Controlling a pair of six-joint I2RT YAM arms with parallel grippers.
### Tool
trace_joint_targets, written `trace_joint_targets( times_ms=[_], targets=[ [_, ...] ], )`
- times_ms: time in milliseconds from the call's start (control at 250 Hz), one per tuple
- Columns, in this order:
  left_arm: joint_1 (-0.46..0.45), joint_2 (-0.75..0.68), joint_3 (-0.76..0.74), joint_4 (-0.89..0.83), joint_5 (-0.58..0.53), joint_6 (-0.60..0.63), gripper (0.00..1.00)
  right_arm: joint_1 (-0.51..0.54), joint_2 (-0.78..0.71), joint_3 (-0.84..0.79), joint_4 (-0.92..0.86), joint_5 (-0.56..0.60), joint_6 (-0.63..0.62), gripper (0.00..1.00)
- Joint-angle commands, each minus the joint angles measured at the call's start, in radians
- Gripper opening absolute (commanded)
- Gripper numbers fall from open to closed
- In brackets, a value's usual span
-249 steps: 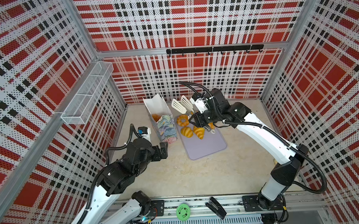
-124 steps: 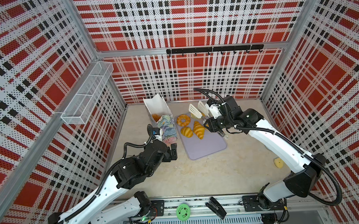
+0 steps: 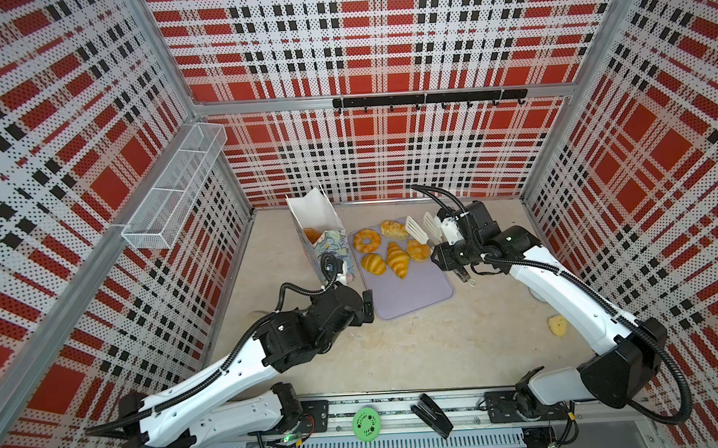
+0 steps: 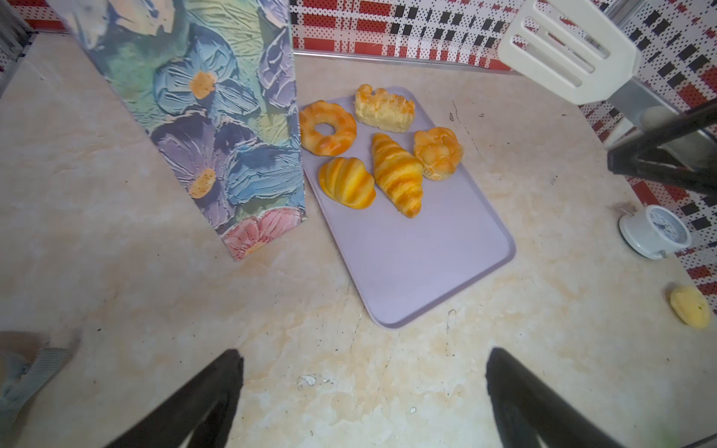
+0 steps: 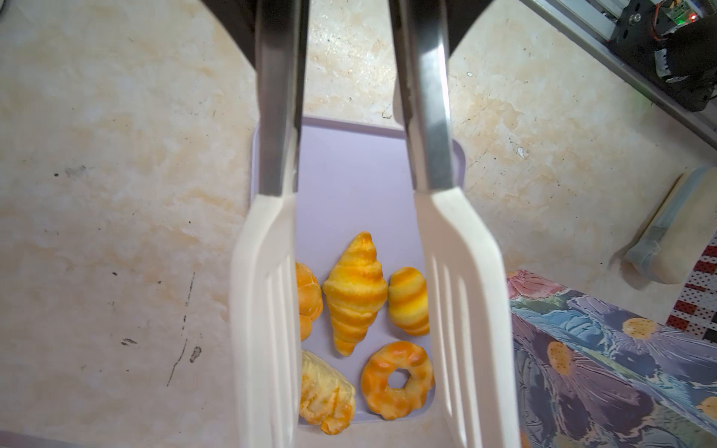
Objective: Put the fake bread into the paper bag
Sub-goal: 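Move the empty tongs back over the tray while the left gripper draws back, then lower the right gripper's tongs onto the striped croissant on the tray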
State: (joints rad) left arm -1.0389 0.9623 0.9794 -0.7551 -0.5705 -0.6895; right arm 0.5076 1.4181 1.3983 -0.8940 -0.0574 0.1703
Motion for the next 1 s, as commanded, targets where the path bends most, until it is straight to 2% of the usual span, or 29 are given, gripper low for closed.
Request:
trace_joint_targets(
  times_ms=[0,476,576,668,997],
  targets=[
    [-0.02,0.021,-0.013,0.073,-0.035,-0.03,0.99,-0.011,-0.038,-0.018,0.015,0.029,-0.023,0.48],
    [-0.053,0.132,-0.045,0.189,0.0,-0.063,1.0,-0.043,-0.047,-0.139,0.026,0.05,-0.021,0.47],
    [-0.053,0.132,-0.068,0.201,0.001,-0.079,0.99,-0.044,-0.044,-0.163,0.045,0.051,-0.017,0.45],
    [-0.052,0.125,-0.089,0.21,-0.001,-0.09,0.99,-0.044,-0.033,-0.177,0.059,0.04,-0.019,0.49],
    [-0.042,0.121,-0.142,0.191,0.018,-0.155,0.99,-0.034,0.028,-0.223,0.082,0.008,-0.011,0.48]
  ],
)
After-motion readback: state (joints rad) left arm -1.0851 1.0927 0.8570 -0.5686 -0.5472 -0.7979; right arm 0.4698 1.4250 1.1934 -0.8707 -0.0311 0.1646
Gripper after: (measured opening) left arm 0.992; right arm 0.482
